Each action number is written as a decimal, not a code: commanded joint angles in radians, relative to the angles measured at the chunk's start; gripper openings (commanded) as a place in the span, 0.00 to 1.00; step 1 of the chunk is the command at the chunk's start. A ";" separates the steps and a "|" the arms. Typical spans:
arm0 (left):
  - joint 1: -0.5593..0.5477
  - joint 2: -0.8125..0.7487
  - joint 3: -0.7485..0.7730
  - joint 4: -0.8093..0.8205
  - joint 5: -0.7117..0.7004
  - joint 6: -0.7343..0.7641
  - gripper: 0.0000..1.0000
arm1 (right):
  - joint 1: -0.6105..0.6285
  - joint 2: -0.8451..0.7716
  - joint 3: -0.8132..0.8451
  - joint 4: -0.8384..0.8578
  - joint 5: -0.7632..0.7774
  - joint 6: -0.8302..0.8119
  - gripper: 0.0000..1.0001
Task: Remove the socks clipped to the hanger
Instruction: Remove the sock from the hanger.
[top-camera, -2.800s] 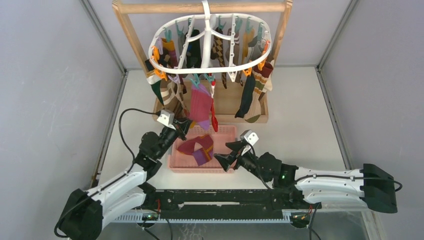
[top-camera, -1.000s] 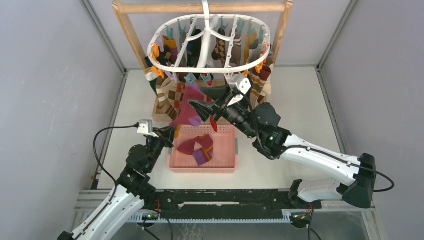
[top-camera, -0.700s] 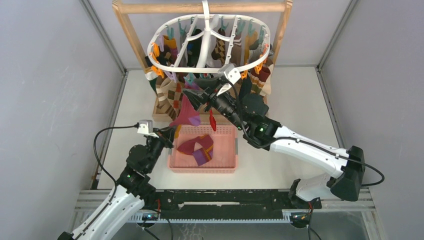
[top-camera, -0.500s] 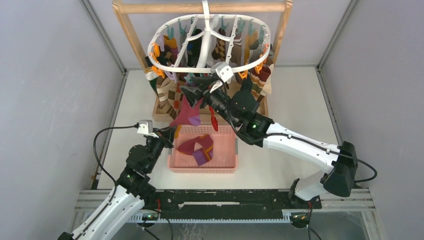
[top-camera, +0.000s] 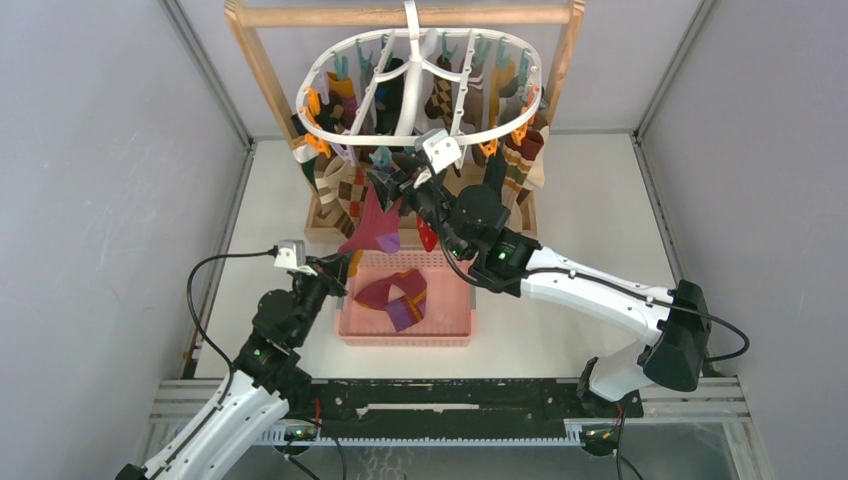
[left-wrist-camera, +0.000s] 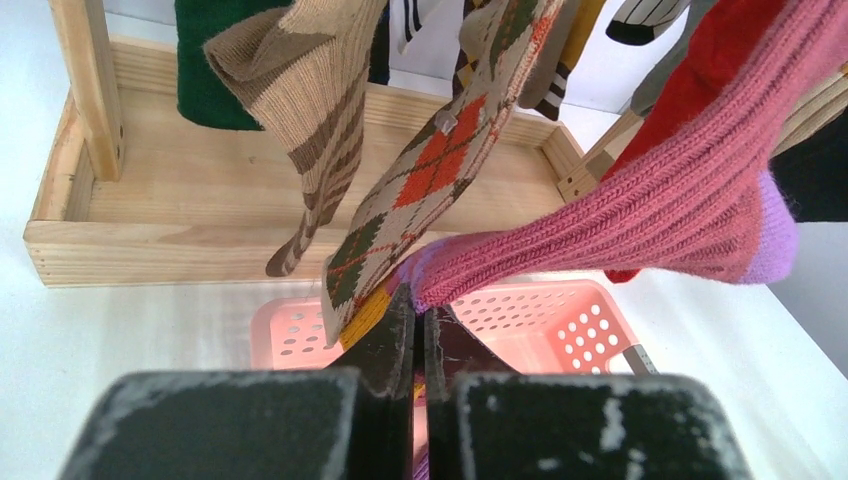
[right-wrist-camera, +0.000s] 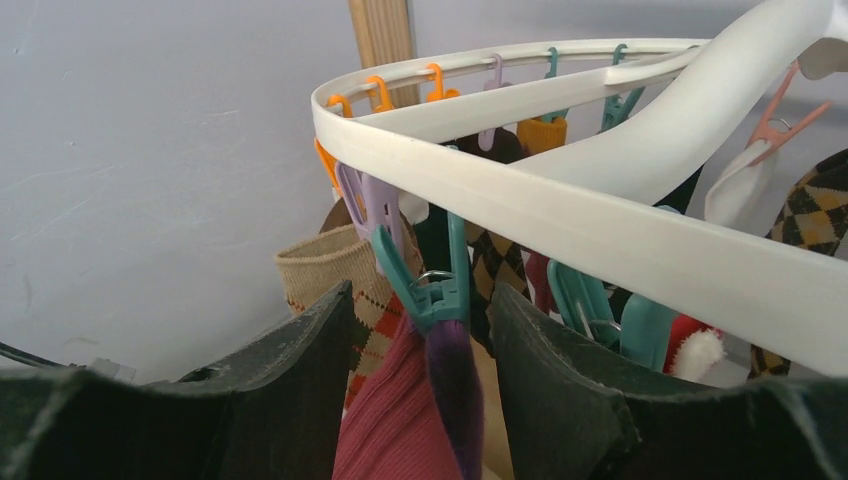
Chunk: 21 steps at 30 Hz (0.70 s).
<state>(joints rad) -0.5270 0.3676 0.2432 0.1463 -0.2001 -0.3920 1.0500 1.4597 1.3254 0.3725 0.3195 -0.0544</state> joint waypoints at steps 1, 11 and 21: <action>0.004 0.008 0.072 0.032 -0.007 0.017 0.00 | 0.018 -0.025 0.017 0.055 0.045 -0.053 0.60; 0.004 0.018 0.074 0.038 -0.005 0.022 0.00 | 0.011 0.009 0.067 0.066 0.056 -0.082 0.62; 0.004 0.026 0.078 0.041 -0.007 0.026 0.00 | -0.015 0.040 0.090 0.083 0.040 -0.071 0.64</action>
<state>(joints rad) -0.5270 0.3862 0.2436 0.1471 -0.2008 -0.3843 1.0485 1.4918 1.3685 0.4095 0.3580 -0.1181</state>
